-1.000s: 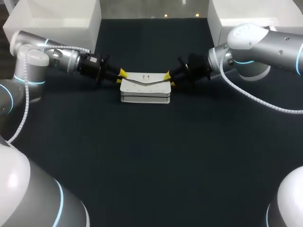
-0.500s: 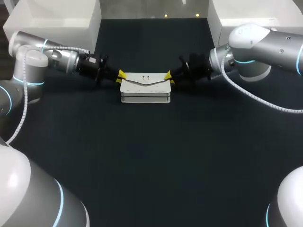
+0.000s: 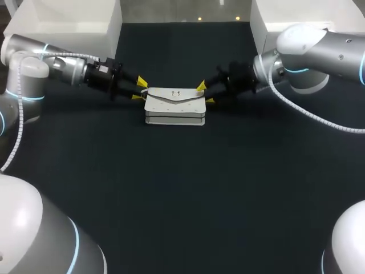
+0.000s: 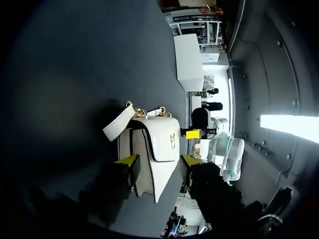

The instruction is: Pick up the bag, open it, inspect its contents, close it, and place it on the opposite side

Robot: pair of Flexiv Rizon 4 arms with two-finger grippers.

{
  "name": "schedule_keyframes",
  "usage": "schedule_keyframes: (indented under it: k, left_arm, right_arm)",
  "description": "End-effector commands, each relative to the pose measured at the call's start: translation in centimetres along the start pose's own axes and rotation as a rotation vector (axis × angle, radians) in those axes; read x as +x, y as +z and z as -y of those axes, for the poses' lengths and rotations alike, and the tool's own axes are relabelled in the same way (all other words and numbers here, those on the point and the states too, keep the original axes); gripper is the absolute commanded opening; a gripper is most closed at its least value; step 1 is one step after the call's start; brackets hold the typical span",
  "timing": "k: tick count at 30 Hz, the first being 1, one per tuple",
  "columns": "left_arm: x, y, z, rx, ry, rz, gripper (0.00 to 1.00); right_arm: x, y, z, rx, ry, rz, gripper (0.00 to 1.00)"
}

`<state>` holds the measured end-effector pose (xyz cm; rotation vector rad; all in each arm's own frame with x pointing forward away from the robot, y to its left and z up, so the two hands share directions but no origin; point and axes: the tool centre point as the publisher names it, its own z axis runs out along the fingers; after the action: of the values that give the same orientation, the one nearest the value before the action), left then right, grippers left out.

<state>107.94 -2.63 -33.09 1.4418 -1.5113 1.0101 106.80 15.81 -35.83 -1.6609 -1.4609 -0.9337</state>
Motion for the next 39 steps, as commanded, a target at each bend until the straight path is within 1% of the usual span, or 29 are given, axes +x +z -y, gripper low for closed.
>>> schedule_keyframes:
  k: [1,2,4,5,6,10,15,17,18,20,21,22,23,28,31,32,33,34,35,37,38,39]
  left_arm:
    - [1.1,-1.6,-1.9,0.066,0.008,0.033,1.0]
    - [1.1,-1.9,-1.9,0.072,0.007,0.037,1.0]
    - [1.0,-2.3,-2.0,0.083,0.006,0.047,1.0]
    - [0.9,-2.6,-2.0,0.093,0.002,0.055,1.0]
    - [0.9,-2.8,-2.0,0.096,0.0,0.056,1.0]
    - [0.7,-3.6,-2.1,0.111,-0.006,0.064,1.0]
    - [0.7,-4.5,-2.4,0.126,-0.004,0.066,1.0]
    - [0.7,-4.7,-2.4,0.131,-0.003,0.069,1.0]
    - [0.7,-4.8,-2.4,0.133,-0.003,0.07,1.0]
    - [0.7,-5.0,-2.5,0.139,-0.002,0.074,1.0]
    - [0.7,-5.2,-2.5,0.141,-0.002,0.076,1.0]
    - [0.7,-5.3,-2.5,0.144,-0.001,0.081,1.0]
    - [0.7,-5.4,-2.5,0.145,-0.001,0.083,1.0]
    - [0.7,-6.2,-2.5,0.128,-0.006,0.118,1.0]
    - [0.9,-6.6,-2.4,0.092,-0.002,0.154,1.0]
    - [1.0,-6.8,-2.4,0.092,-0.001,0.168,1.0]
    - [1.1,-7.0,-2.3,0.075,0.005,0.188,1.0]
    - [1.2,-7.2,-2.3,0.068,0.006,0.194,1.0]
    - [1.3,-7.6,-2.1,0.06,0.008,0.216,1.0]
    - [1.4,-8.0,-1.9,0.025,0.009,0.238,1.0]
    - [1.4,-8.5,-1.7,0.041,0.005,0.262,1.0]
    - [1.5,-8.7,-1.6,0.036,0.006,0.27,1.0]
  right_arm:
    - [0.9,-1.0,1.9,-0.022,-0.007,0.028,0.75]
    - [0.9,-1.0,2.1,-0.016,-0.009,0.035,0.65]
    - [0.8,-0.8,2.5,-0.001,-0.009,0.041,0.58]
    - [0.7,-0.7,2.7,0.004,-0.009,0.045,0.52]
    - [0.5,-0.5,2.9,0.01,-0.004,0.05,0.5]
    - [-0.2,0.1,3.3,0.03,0.015,0.047,0.46]
    - [-1.0,0.6,3.5,0.041,0.035,0.042,0.44]
    - [-1.1,0.6,3.5,0.043,0.038,0.041,0.4]
    - [-1.1,0.7,3.5,0.043,0.039,0.04,0.36]
    - [-1.1,0.7,3.5,0.045,0.04,0.037,0.24]
    - [-1.0,0.7,3.5,0.045,0.039,0.037,0.17]
    - [-1.0,0.8,3.5,0.046,0.038,0.036,0.06]
    - [-1.0,0.8,3.5,0.047,0.036,0.035,0.0]
    - [-1.2,0.3,3.4,0.045,0.033,0.039,0.0]
    - [-1.6,-0.9,3.2,0.031,0.04,0.039,0.0]
    - [-1.8,-1.5,3.2,0.029,0.041,0.039,0.0]
    - [-1.9,-2.2,3.1,0.023,0.041,0.041,0.0]
    - [-2.0,-2.6,3.0,0.023,0.04,0.042,0.0]
    - [-2.2,-3.5,2.9,0.029,0.036,0.037,0.0]
    - [-2.5,-4.5,2.7,0.043,0.028,0.043,0.0]
    - [-2.8,-5.3,2.5,0.029,0.036,0.053,0.0]
    - [-3.0,-5.8,2.5,0.028,0.036,0.054,0.0]
